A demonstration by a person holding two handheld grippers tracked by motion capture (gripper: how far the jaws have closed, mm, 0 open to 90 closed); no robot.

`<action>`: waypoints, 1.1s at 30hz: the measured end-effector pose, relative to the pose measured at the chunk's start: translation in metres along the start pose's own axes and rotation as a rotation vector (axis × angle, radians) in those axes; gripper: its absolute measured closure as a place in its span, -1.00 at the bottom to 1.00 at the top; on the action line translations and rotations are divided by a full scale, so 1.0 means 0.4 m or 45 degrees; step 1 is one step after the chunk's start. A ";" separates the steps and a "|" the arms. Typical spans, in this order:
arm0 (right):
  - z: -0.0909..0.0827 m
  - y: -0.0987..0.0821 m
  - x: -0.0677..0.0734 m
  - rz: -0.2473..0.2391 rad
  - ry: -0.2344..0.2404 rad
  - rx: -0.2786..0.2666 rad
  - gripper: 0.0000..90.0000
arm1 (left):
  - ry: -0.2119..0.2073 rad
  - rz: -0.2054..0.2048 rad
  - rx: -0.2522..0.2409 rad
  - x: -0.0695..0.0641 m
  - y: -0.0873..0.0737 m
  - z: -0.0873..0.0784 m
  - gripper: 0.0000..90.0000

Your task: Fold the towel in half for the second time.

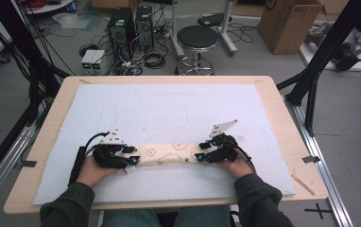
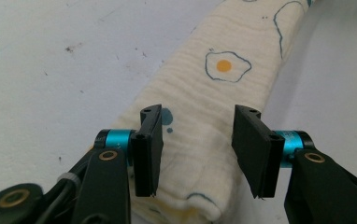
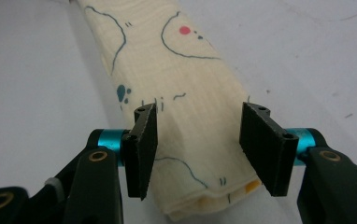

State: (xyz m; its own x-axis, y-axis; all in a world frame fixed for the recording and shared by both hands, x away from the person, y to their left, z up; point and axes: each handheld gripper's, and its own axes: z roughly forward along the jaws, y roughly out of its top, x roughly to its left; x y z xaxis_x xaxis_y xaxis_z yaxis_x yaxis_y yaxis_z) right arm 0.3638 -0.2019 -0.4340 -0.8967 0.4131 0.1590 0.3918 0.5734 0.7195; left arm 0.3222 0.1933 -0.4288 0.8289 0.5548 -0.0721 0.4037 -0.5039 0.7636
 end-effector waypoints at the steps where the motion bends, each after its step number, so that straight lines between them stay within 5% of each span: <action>1: -0.001 -0.003 0.000 -0.006 -0.008 -0.002 0.02 | 0.002 0.004 0.012 0.000 -0.001 -0.001 0.17; 9: -0.012 -0.015 0.007 -0.035 -0.040 0.005 -0.04 | 0.015 0.025 0.046 -0.004 -0.013 -0.002 0.09; 14: -0.015 -0.020 0.015 -0.063 -0.056 0.011 -0.06 | -0.004 -0.029 -0.004 0.007 -0.037 -0.008 0.09; 33: -0.018 -0.038 0.029 -0.109 -0.123 0.018 -0.07 | 0.034 0.016 -0.008 -0.002 -0.042 -0.007 0.10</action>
State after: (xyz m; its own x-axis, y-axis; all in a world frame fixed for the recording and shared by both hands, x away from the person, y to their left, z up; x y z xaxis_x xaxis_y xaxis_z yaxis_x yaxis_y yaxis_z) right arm 0.3461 -0.2110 -0.4381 -0.9032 0.4280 0.0308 0.3178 0.6191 0.7181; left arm 0.3139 0.2031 -0.4397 0.8233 0.5658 -0.0456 0.3910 -0.5070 0.7682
